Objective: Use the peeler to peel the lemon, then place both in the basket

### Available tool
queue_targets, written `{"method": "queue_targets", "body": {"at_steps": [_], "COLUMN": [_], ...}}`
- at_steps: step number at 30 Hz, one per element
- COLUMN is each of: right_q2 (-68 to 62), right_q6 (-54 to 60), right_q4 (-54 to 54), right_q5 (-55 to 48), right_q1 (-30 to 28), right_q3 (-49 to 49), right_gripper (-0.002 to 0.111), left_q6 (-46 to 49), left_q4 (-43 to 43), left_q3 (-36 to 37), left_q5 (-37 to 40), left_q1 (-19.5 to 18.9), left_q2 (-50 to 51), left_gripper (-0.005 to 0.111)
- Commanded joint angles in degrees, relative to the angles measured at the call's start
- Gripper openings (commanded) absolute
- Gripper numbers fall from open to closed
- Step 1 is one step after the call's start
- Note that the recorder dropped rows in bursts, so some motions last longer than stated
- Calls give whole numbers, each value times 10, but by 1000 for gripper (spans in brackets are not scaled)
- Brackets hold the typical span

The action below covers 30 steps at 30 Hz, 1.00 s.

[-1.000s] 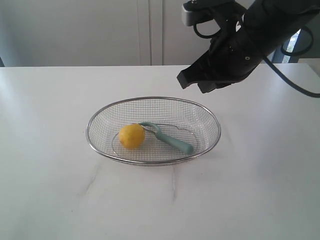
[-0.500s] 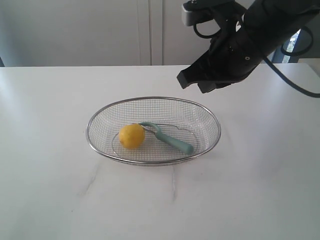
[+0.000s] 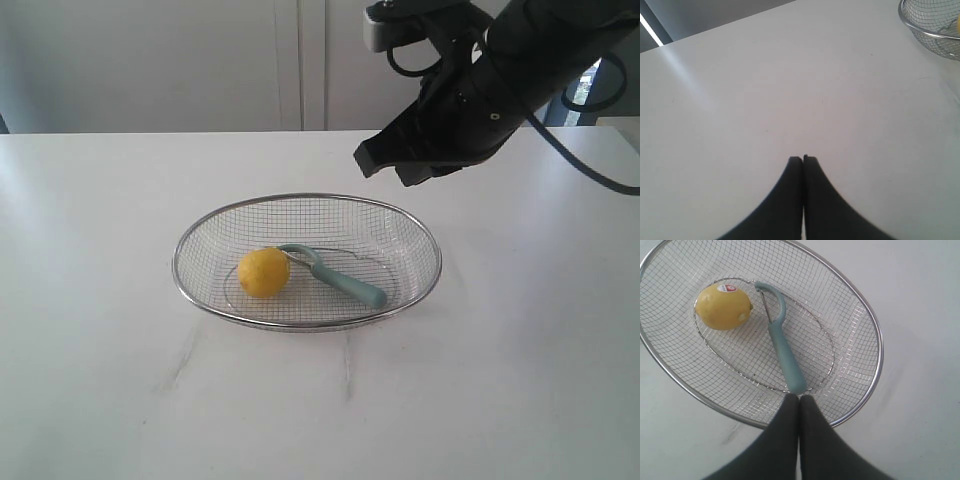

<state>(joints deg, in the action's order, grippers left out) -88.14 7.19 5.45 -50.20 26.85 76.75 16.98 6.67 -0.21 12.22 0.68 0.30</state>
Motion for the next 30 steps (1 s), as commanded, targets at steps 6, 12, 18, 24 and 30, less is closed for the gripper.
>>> {"method": "queue_targets", "body": {"at_steps": [6, 12, 18, 24, 30], "right_q2": [6, 6, 6, 6, 6], "right_q6": [3, 3, 3, 3, 3], "right_q4": [1, 1, 1, 1, 1], "right_q5": [6, 6, 6, 6, 6], "right_q1": [0, 0, 0, 0, 0], "right_q3": [-3, -3, -3, -3, -3], "right_gripper": [0, 0, 0, 0, 0], "left_q6": [-5, -5, -5, -53, -111], "left_q4": [3, 3, 3, 4, 4], "left_q3": [2, 2, 2, 2, 2], "left_q5": [-1, -1, 1, 1, 1], "left_q1": [3, 3, 3, 0, 0], "left_q2": [-3, -3, -3, -3, -3], "left_gripper": [0, 0, 0, 0, 0]}}
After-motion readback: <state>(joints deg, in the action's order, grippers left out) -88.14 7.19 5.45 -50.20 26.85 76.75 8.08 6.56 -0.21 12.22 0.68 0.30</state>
